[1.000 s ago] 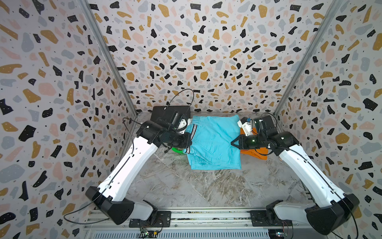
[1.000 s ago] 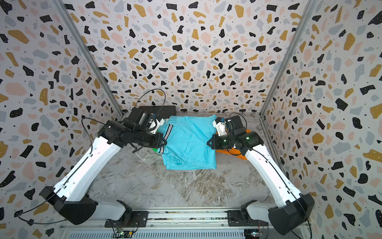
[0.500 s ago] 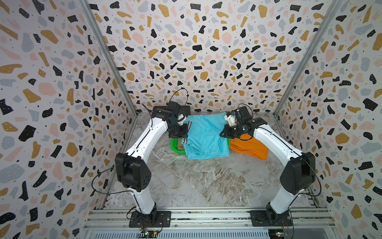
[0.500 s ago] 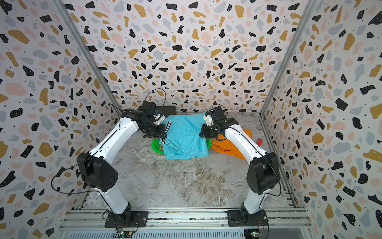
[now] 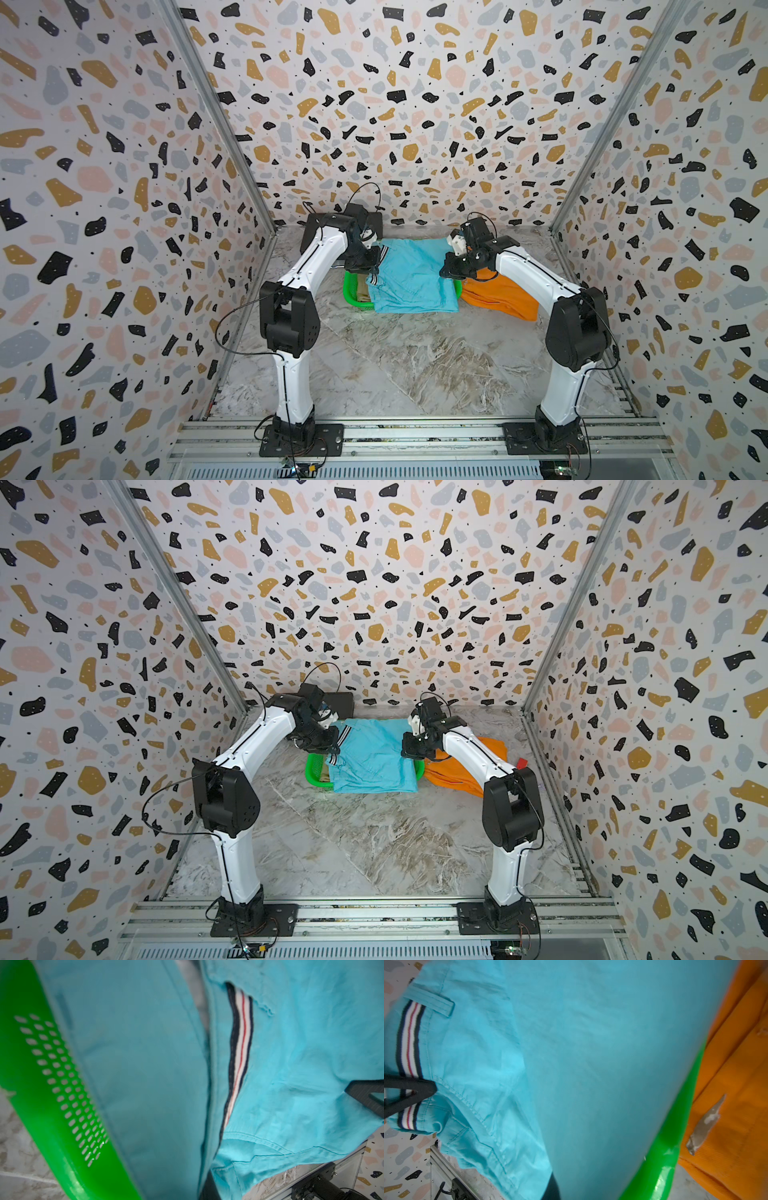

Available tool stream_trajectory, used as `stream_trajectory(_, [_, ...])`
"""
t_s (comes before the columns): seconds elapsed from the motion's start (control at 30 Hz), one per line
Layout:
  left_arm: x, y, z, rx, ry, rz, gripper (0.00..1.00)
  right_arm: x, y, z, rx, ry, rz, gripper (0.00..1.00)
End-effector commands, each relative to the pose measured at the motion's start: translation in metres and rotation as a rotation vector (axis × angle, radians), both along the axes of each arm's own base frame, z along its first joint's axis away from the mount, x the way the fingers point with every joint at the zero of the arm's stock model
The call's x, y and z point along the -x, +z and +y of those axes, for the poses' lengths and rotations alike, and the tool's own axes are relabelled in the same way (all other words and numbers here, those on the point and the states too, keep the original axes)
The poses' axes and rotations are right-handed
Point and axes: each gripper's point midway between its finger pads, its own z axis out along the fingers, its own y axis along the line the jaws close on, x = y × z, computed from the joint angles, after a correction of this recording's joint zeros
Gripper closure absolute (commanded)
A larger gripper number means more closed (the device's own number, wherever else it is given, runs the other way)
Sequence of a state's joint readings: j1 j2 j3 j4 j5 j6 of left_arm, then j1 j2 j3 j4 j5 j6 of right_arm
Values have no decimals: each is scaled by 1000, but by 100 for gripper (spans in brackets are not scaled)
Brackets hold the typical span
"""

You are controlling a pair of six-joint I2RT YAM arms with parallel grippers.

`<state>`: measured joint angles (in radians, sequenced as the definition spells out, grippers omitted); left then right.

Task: Put the folded long pants in the basket
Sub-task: Place the long pant in the basket.

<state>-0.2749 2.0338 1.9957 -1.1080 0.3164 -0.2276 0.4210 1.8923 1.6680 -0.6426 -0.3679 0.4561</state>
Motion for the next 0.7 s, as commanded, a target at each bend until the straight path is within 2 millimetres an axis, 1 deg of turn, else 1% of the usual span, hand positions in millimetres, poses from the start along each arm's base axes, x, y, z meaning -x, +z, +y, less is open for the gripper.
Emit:
stream_trajectory(0.0, [-31, 47, 3, 64, 34, -155, 100, -20, 54, 8, -43, -9, -130, 100])
stream_trajectory(0.03, [-35, 50, 3, 72, 39, -161, 100, -24, 56, 9, -46, -12, -131, 100])
stream_trajectory(0.07, [-37, 50, 3, 78, 41, -160, 100, -26, 53, 10, -44, -16, -123, 100])
stream_trajectory(0.1, [-39, 45, 4, 80, 46, -146, 100, -28, 48, 12, -44, -20, -111, 100])
stream_trajectory(0.17, [-38, 28, 6, 72, 53, -101, 100, -29, 28, 12, -30, -31, -60, 100])
stream_trajectory(0.2, [-35, 15, 7, 64, 57, -67, 100, -27, 15, 12, -19, -32, -24, 100])
stream_trajectory(0.27, [-29, -4, 11, 42, 63, -17, 100, -21, -10, 9, 2, -37, 42, 100])
stream_trajectory(0.33, [-23, -19, 16, 16, 73, 17, 100, -12, -30, 5, 18, -49, 82, 100])
stream_trajectory(0.4, [-21, -28, 19, 2, 83, 40, 100, -5, -42, 2, 27, -57, 105, 100])
stream_trajectory(0.5, [-24, -43, 22, 8, 101, 84, 100, -1, -59, -1, 48, -64, 139, 100])
stream_trajectory(0.57, [-28, -60, 24, 9, 115, 132, 100, -1, -74, -3, 81, -62, 174, 100])
stream_trajectory(0.67, [-34, -95, 31, -16, 134, 202, 100, -4, -97, -8, 132, -62, 196, 100])
